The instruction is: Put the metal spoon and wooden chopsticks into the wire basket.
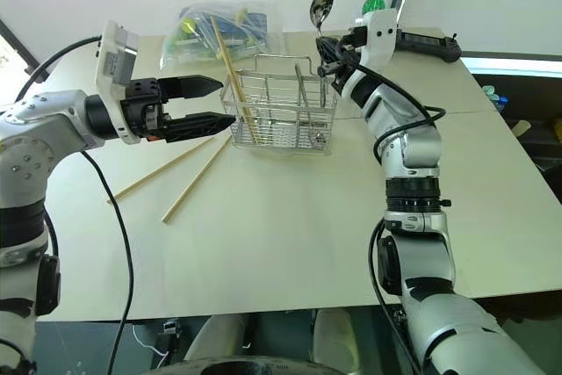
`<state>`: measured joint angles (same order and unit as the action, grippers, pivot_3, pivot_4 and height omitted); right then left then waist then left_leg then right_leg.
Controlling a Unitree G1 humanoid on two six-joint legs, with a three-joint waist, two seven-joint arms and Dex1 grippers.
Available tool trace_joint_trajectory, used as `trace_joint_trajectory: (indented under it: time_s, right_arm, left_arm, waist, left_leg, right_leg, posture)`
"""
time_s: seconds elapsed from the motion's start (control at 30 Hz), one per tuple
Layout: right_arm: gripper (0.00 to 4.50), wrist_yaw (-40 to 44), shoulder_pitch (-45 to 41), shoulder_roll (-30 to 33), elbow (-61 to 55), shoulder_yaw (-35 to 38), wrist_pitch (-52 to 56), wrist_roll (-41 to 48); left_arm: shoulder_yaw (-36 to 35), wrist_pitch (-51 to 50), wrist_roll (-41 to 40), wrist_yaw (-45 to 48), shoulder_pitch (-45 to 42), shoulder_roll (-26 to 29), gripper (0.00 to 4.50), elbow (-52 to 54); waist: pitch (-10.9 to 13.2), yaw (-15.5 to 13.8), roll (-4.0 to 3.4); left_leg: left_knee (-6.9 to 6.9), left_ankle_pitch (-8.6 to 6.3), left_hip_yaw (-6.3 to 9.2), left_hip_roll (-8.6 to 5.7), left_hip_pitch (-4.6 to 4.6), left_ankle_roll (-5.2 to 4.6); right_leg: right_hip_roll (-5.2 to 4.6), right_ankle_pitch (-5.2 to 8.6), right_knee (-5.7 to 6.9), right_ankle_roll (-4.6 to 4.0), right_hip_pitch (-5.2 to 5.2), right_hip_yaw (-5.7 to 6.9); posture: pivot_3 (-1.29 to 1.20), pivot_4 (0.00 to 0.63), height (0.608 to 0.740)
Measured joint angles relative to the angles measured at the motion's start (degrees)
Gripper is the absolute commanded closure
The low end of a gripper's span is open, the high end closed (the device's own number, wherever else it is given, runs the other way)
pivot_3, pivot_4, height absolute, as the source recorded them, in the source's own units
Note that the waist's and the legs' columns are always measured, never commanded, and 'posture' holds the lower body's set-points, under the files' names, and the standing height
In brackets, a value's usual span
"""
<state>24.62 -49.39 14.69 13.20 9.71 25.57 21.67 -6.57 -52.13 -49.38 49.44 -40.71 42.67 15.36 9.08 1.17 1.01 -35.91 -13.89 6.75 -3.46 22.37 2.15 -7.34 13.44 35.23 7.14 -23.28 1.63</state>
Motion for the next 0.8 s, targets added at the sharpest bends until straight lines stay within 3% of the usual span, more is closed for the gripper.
trace_joint_trajectory:
  time_s: [0.2, 0.23, 0.47, 0.7, 0.8]
  right_arm:
    - [0.38, -1.8, 1.3, 0.0, 0.0, 2.2, 2.2, 2.2]
    - [0.09, -2.0, 1.4, 0.1, 0.0, 2.5, 2.6, 2.3]
    - [0.09, -2.6, 1.8, 5.3, -4.9, 4.2, 8.0, 4.5]
    - [0.09, 10.0, 2.6, 27.1, -19.6, 8.3, 23.9, 16.0]
    - [0.09, 19.4, 9.6, 38.3, -27.6, 9.4, 29.3, 22.2]
  left_arm:
    - [-1.0, 0.0, 0.0, 0.2, 0.3, 0.6, 0.0, 0.4]
    - [-1.0, 0.0, 0.1, 0.2, 0.2, 0.6, 0.0, 0.1]
    - [-0.7, 0.7, 1.3, 1.3, -1.2, 0.4, 0.0, -2.2]
    - [0.4, 2.7, 4.3, 5.4, -2.5, 3.2, 0.0, -6.8]
    - [1.1, 4.5, 6.8, 10.2, -1.9, 8.5, 0.0, -8.8]
  waist:
    - [0.0, 0.0, -0.01]
    - [0.0, 0.0, -0.02]
    - [0.1, -0.4, -0.09]
    - [0.1, -0.2, -0.11]
    - [0.1, -0.1, -0.11]
  left_leg:
    - [0.0, 0.0, 0.01, 0.03, 0.0, 0.0]
    - [0.0, 0.0, 0.0, 0.03, 0.0, 0.0]
    - [0.0, 0.0, 0.01, 0.02, 0.02, 0.0]
    - [0.04, -0.1, -0.03, 0.06, 0.01, -0.17]
    - [0.03, -0.19, -0.07, 0.19, 0.01, -0.32]
  right_leg:
    - [0.03, 0.0, 0.0, -0.01, 0.0, 0.0]
    - [0.03, 0.0, 0.0, -0.02, 0.0, 0.0]
    - [0.04, 0.0, -0.03, -0.02, 0.01, 0.0]
    - [0.05, 0.02, -0.07, -0.01, 0.04, 0.03]
    - [0.13, 0.06, -0.1, -0.05, 0.04, 0.03]
  posture:
    - [0.0, 0.15, 0.69]
    - [0.0, 0.15, 0.69]
    - [0.0, 0.15, 0.69]
    - [0.0, 0.15, 0.69]
    - [0.0, 0.15, 0.69]
